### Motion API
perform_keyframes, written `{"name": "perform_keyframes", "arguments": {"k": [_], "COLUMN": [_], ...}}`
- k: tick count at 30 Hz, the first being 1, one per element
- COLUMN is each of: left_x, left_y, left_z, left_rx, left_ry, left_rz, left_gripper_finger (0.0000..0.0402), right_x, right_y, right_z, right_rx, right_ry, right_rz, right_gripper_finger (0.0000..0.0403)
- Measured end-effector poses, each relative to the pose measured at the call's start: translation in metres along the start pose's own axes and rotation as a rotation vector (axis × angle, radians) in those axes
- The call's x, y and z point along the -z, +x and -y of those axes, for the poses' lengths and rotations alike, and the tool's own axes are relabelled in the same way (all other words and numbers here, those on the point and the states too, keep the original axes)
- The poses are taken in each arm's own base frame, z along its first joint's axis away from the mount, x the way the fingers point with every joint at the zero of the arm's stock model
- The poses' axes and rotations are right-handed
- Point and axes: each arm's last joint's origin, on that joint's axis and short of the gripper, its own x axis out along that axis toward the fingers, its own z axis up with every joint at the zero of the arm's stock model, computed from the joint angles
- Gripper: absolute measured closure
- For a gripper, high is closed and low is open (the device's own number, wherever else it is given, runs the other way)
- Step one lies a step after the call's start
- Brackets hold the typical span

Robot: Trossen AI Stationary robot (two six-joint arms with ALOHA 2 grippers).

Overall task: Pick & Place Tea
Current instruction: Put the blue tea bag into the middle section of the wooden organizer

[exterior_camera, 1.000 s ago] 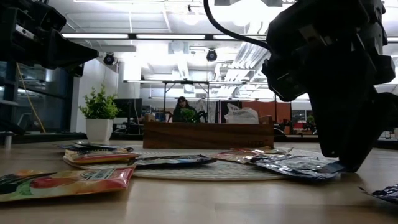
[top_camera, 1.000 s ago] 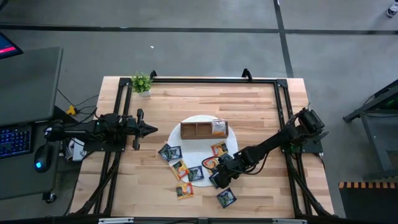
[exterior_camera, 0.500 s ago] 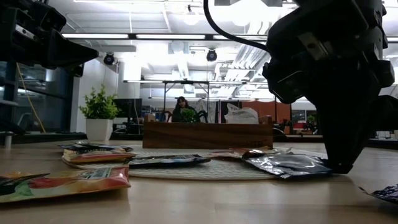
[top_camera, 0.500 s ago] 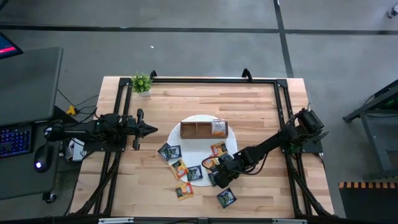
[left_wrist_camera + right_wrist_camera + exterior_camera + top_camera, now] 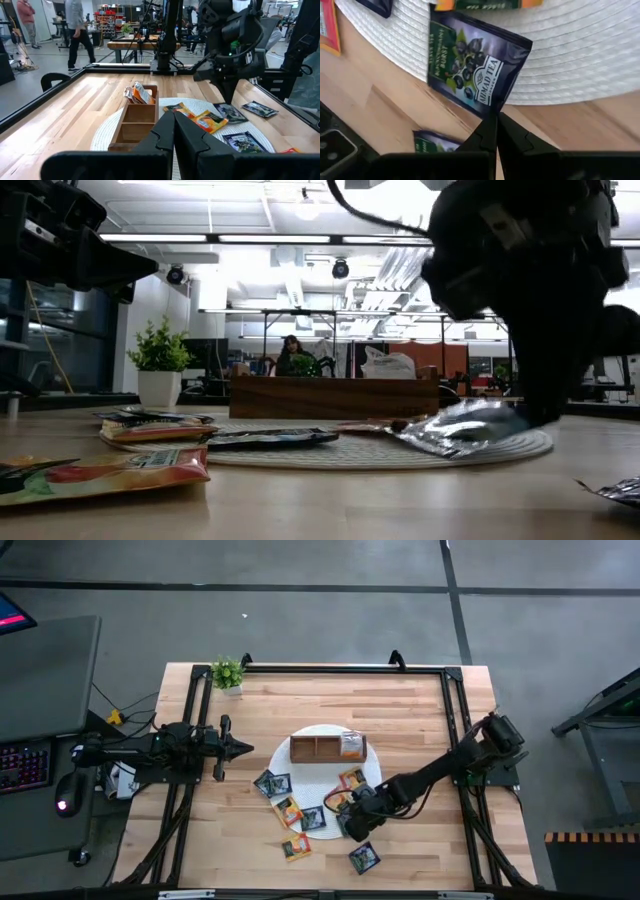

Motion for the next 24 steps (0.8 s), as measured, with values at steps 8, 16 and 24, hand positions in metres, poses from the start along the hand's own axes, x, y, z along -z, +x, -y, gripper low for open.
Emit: {"name": "perform_keyframes", "arguments": {"k": [8, 16, 24], "left_x": [0.0, 0.0, 0.0], "left_y": [0.0, 0.0, 0.0], "left_z": [0.0, 0.0, 0.0], "left_rx": [0.0, -0.001, 0.0], "left_ry": [0.0, 0.0, 0.0], "left_rz": [0.0, 0.0, 0.0], "left_gripper_finger": [0.0401, 0.0401, 0.0401], "right_x": [-0.007, -0.016, -0.057], "right_y": [-0.047, -0.096, -0.12], "right_z": [-0.02, -0.034, -0.026], "right_rx": [0.169, 0.363, 0.546], "right_ry": [-0.191, -0.504, -0.802], "right_rz": [0.074, 0.153, 0.197], "right_gripper_finger": [0.0403, 0.0403, 0.0403]}}
